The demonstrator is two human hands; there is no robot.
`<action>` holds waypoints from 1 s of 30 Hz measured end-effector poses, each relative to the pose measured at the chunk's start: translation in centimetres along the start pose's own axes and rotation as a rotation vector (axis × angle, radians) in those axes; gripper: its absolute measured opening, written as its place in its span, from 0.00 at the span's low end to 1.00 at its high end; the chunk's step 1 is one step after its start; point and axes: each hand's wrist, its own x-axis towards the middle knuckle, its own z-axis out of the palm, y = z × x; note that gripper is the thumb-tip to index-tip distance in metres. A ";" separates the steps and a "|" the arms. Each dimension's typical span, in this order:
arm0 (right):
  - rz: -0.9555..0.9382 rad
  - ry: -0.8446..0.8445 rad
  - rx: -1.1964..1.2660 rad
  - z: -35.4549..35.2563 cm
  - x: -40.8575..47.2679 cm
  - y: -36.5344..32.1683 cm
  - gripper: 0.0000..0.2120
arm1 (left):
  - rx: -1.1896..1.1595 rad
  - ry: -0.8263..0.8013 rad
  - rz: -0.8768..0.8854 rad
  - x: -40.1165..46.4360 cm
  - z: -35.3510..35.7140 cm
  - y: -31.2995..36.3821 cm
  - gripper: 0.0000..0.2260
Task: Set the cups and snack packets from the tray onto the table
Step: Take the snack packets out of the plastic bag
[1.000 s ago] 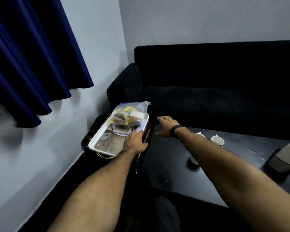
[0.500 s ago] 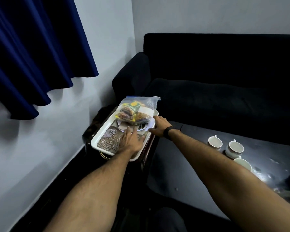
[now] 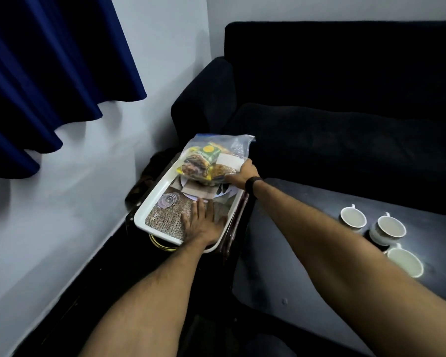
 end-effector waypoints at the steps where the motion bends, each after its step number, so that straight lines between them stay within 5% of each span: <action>1: 0.015 -0.009 0.010 0.1 0.5 -0.1 0.39 | 0.002 0.004 0.000 0.1 0.1 -0.1 0.35; 6: 0.135 0.021 0.152 1.4 2.1 -0.4 0.32 | 0.019 0.023 0.010 0.3 0.4 -0.1 0.34; 14: 0.169 0.091 0.375 2.6 2.5 -0.2 0.43 | -0.007 0.072 0.010 0.1 0.5 -0.1 0.34; 18: 0.160 0.075 0.432 2.7 2.7 -0.6 0.23 | -0.008 0.078 0.007 0.0 0.5 0.0 0.33; 23: 0.077 0.076 0.394 3.7 1.7 -0.9 0.13 | 0.015 0.082 0.005 0.0 0.6 0.0 0.34; 30: -0.064 0.220 0.403 -1.5 -0.5 -1.6 0.14 | 0.027 0.052 -0.010 -0.1 -0.1 0.3 0.34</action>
